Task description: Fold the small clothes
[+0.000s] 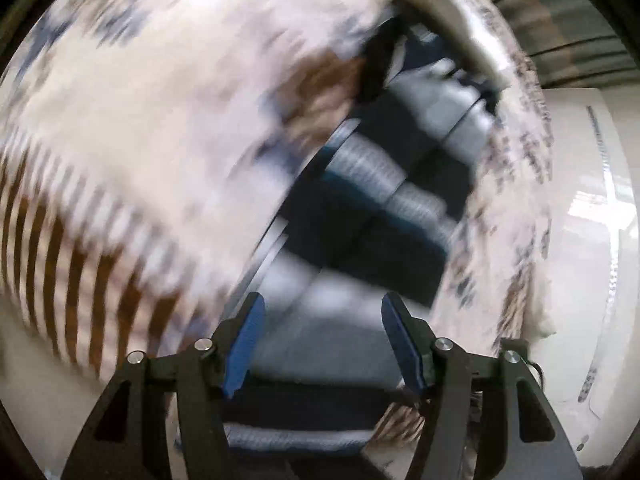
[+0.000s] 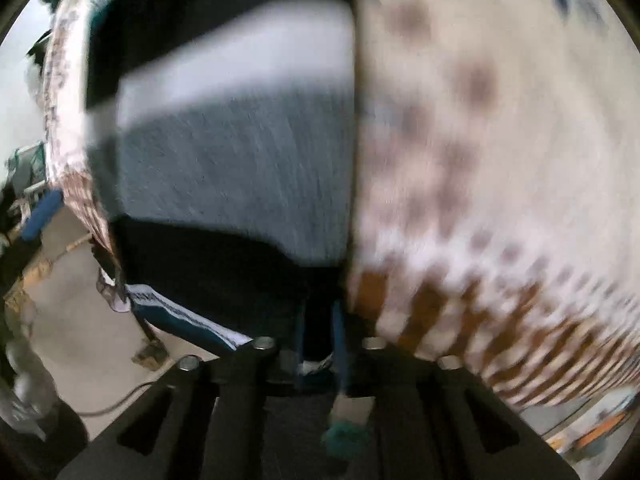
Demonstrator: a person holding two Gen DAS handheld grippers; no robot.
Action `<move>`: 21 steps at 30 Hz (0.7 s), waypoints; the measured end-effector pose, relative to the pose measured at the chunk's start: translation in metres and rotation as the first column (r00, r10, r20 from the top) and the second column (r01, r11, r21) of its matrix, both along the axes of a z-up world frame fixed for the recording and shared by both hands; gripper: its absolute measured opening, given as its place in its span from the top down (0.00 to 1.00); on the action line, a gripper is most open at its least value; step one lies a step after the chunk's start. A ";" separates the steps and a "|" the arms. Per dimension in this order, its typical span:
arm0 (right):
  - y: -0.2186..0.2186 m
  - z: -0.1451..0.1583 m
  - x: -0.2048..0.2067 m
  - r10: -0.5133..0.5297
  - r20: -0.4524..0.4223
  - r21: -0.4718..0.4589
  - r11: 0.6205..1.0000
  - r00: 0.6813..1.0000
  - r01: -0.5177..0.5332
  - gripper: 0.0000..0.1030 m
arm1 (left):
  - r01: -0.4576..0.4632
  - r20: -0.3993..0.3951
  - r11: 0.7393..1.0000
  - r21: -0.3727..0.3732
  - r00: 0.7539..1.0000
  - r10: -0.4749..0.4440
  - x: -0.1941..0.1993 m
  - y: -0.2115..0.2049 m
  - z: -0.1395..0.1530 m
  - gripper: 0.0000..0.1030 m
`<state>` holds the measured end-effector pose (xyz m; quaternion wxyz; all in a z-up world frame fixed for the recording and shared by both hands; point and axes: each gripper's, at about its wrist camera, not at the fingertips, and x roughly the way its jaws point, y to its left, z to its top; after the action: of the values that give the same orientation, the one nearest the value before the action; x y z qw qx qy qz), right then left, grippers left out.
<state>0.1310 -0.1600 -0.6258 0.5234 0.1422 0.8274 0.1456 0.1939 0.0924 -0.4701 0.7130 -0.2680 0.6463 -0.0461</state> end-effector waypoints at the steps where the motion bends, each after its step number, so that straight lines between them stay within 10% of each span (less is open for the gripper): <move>1: -0.009 0.014 0.016 -0.009 0.051 0.008 1.000 0.999 0.008 0.51 | 0.004 0.032 1.000 -0.006 0.999 -0.004 0.024 -0.003 0.004 0.43; 13: -0.106 0.063 0.262 -0.392 0.364 0.057 0.915 0.845 0.400 0.40 | 0.159 0.157 0.987 -0.005 0.975 -0.156 0.290 -0.040 -0.046 0.41; 15: -0.107 0.058 0.292 -0.430 0.364 0.073 0.898 0.826 0.434 0.40 | 0.225 0.162 0.974 0.039 0.960 -0.228 0.310 -0.052 -0.061 0.53; 16: -0.116 0.057 0.313 -0.445 0.356 0.083 0.891 0.822 0.446 0.40 | 0.257 0.168 0.965 0.057 0.950 -0.263 0.316 -0.057 -0.066 0.96; 21: -0.118 0.031 0.362 -0.493 0.306 0.131 0.869 0.815 0.477 0.50 | 0.224 0.274 0.974 0.018 0.936 -0.220 0.316 -0.030 -0.046 0.96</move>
<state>0.4930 -0.2777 -0.5945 0.6701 0.3344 0.6608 0.0492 0.5095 0.0627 -0.5164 0.7840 -0.1890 0.5672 -0.1670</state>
